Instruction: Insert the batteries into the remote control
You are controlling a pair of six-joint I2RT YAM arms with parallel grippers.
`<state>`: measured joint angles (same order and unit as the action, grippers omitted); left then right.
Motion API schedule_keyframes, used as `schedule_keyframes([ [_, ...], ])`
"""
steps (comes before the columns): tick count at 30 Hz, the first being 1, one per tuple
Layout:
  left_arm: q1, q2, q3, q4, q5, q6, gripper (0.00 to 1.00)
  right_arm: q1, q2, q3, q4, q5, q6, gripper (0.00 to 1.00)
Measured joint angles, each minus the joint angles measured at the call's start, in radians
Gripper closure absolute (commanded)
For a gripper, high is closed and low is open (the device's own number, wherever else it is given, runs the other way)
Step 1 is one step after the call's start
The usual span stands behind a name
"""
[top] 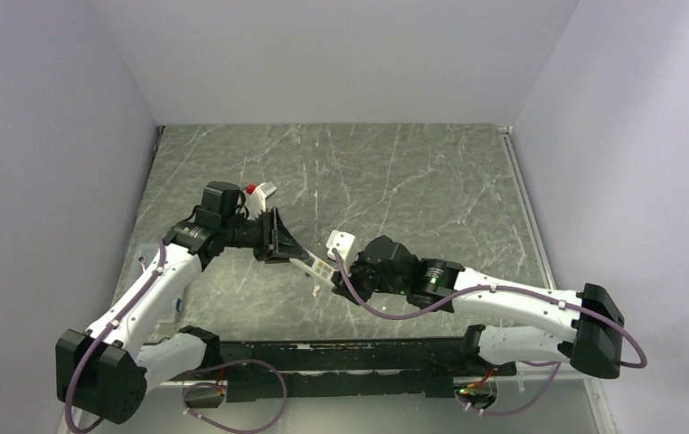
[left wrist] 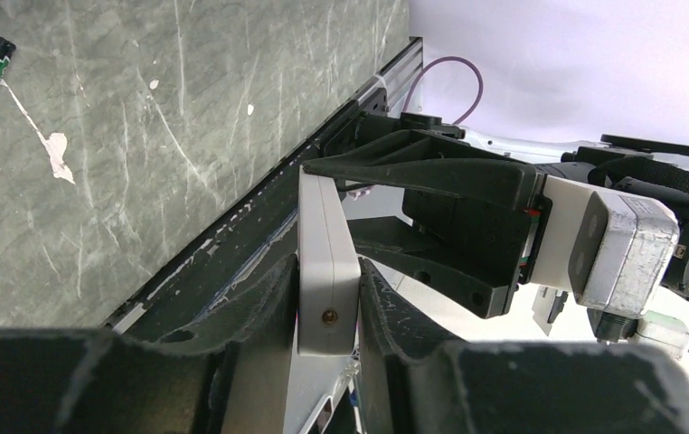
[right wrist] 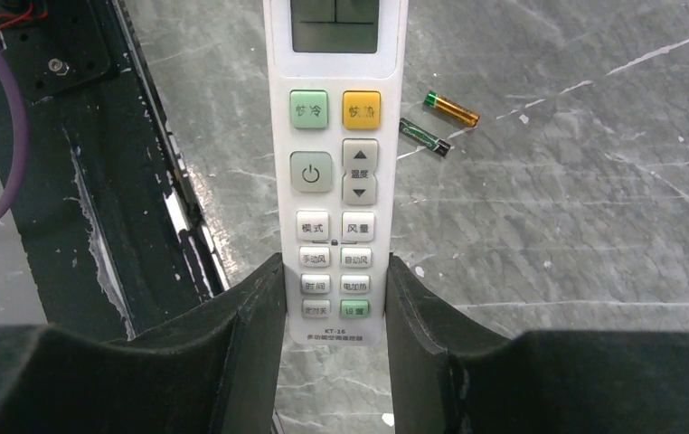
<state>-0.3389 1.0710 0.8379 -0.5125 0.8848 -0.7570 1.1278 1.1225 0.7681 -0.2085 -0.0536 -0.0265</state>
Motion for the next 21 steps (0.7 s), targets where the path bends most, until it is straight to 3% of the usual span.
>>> schedule_keyframes([
  [5, 0.001, 0.000, 0.000, 0.003, 0.000, 0.016, 1.00, 0.001, -0.012, 0.000, -0.008, 0.001, 0.003, 1.00],
  [8, 0.001, 0.000, -0.004, 0.006, -0.002, 0.015, 1.00, 0.002, -0.016, 0.001, -0.011, 0.002, 0.005, 0.96],
  [15, 0.001, 0.000, -0.022, 0.039, -0.001, 0.002, 1.00, 0.005, -0.025, 0.003, -0.031, 0.019, 0.013, 0.48],
  [21, 0.001, 0.000, -0.049, 0.061, -0.014, -0.042, 1.00, 0.008, -0.047, 0.006, -0.032, 0.046, 0.020, 0.36],
])
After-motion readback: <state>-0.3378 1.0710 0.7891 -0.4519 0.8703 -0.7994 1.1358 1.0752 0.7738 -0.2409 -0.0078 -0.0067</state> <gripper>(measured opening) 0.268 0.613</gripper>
